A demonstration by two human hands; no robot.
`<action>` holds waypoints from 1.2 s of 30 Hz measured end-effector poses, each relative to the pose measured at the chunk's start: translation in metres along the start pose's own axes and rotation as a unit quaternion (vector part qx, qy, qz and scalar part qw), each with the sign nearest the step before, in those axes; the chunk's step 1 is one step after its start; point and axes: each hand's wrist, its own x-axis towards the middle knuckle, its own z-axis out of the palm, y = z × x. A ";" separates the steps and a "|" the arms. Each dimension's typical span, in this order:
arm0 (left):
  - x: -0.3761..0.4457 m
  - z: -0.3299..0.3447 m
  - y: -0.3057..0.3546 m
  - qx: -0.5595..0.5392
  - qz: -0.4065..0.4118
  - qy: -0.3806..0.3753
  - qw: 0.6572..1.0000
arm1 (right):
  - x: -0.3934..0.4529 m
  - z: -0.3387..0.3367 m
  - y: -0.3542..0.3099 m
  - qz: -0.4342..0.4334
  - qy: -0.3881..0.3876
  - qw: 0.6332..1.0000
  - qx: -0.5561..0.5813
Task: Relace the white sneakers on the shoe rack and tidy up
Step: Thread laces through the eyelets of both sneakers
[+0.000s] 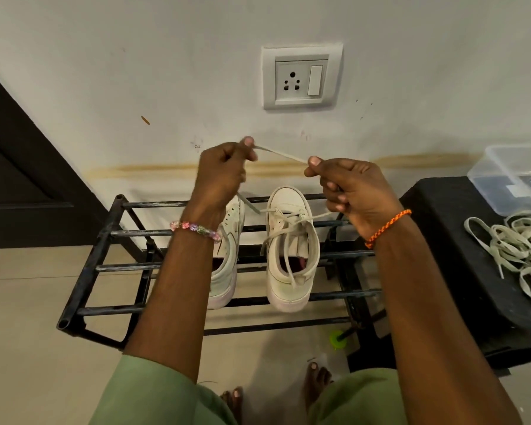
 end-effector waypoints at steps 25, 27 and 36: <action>-0.009 0.032 -0.027 0.232 0.048 -0.177 0.955 | 0.017 -0.007 0.034 0.013 0.050 0.995 -0.088; -0.005 0.028 -0.028 0.213 0.035 -0.143 0.966 | 0.019 -0.007 0.033 0.042 0.027 0.999 -0.016; -0.006 0.031 -0.027 0.158 0.023 -0.184 0.970 | 0.020 -0.001 0.033 0.008 0.067 0.992 -0.102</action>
